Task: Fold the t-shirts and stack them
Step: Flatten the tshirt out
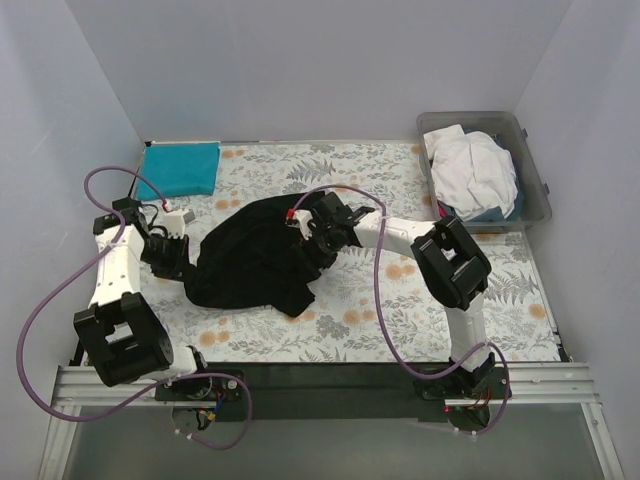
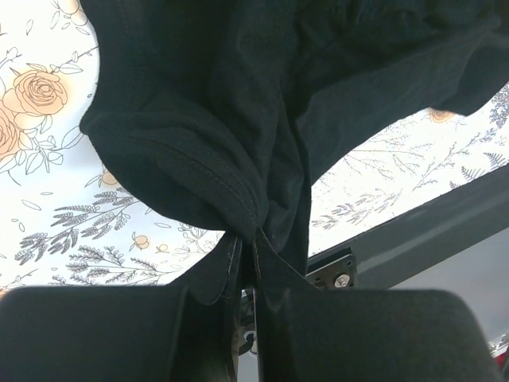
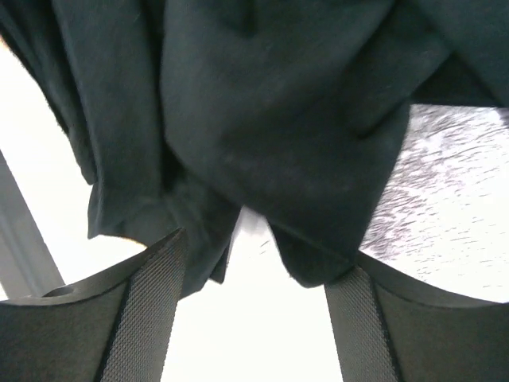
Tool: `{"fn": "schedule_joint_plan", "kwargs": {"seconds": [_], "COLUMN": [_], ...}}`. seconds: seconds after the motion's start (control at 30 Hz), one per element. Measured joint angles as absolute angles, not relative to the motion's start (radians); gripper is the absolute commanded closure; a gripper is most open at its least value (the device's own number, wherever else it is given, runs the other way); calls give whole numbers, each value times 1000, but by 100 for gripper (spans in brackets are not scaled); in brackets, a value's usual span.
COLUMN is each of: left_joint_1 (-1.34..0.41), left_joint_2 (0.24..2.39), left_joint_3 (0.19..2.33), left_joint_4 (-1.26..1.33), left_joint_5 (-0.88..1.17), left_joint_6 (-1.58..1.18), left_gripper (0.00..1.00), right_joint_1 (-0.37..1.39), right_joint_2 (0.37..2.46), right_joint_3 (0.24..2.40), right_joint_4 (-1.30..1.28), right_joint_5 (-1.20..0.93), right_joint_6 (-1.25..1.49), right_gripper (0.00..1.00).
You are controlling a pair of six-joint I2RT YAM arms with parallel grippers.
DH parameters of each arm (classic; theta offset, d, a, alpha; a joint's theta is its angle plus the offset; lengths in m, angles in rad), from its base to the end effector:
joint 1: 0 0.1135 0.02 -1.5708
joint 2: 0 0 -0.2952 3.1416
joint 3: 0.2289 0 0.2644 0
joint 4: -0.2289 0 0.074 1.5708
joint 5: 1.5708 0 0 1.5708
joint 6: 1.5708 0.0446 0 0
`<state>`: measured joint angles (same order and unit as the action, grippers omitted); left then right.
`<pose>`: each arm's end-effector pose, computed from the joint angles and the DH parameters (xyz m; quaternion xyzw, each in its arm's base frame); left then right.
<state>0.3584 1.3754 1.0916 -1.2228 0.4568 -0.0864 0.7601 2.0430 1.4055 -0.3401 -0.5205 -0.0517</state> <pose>0.2260 0.0637 0.2748 -0.2076 0.9512 -0.2200 0.0617 0.3180 0.3329 0.1779 -0.4340 0.8194 0.3288 0.1795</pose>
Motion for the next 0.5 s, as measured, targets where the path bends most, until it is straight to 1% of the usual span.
{"fn": "schedule_joint_plan", "kwargs": {"seconds": [0.03, 0.07, 0.1, 0.13, 0.17, 0.27, 0.37, 0.5], "left_joint_1": [358, 358, 358, 358, 358, 358, 358, 358], "left_joint_2": [1378, 1380, 1382, 1382, 1382, 1377, 1361, 1314], "left_joint_3": [1092, 1092, 1092, 1092, 1091, 1068, 1015, 915], "left_joint_4": [-1222, -1222, -1222, -1220, -1219, -1200, -1191, -1182], "left_joint_5": [457, 457, 457, 456, 456, 447, 414, 348], "left_joint_6": [-87, -88, -89, -90, -89, -83, -58, 7], "left_gripper": [98, 99, 100, 100, 100, 100, 100, 100], "right_joint_1": [764, 765, 767, 768, 769, 756, 722, 585], "right_joint_2": [2033, 2027, 2024, 2024, 2024, 2018, 1957, 1805], "right_joint_3": [1391, 1382, 1374, 1366, 1354, 1316, 1252, 1164], "right_joint_4": [-340, -342, -342, -342, -344, -355, -380, -465], "right_joint_5": [-524, -528, -532, -533, -533, -553, -550, -535], "right_joint_6": [-52, -54, -60, -68, -72, -62, -91, -168], "right_gripper": [31, 43, 60, 93, 99, 99, 99, 99]}}
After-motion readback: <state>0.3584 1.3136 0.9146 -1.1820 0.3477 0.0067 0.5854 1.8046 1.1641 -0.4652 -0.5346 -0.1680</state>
